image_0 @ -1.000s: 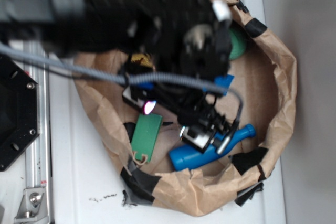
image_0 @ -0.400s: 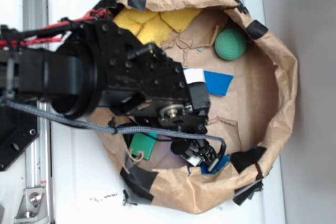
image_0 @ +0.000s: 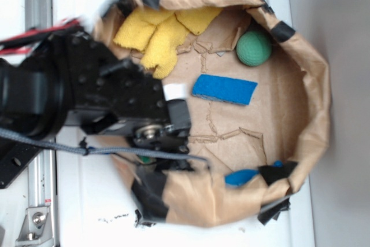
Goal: Grab the green block.
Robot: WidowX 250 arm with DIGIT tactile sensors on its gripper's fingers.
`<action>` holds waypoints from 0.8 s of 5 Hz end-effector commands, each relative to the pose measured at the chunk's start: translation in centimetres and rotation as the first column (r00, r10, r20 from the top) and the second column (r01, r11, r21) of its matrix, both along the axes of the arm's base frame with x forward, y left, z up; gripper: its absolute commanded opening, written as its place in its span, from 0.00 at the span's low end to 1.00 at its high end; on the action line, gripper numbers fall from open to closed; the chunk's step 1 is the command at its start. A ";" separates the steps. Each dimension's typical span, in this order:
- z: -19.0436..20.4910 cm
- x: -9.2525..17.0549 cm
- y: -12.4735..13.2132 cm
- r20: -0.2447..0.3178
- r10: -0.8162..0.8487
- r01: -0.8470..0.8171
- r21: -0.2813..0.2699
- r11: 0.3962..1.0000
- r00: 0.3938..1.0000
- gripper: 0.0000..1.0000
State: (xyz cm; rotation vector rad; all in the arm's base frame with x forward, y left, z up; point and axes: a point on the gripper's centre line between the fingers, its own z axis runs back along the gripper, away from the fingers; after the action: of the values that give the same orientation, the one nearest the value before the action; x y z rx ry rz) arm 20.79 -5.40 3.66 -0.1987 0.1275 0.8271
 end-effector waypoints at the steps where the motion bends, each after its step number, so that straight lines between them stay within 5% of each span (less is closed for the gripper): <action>1: 5.2 2.5 4.5 0.127 0.102 -0.101 -0.016 0.995 0.987 1.00; 4: -0.4 -0.2 1.8 0.018 0.002 -0.002 0.006 1.000 1.000 1.00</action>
State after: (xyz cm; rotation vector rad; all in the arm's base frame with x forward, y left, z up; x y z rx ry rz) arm 21.33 -4.31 3.47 -0.1903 0.1206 0.8358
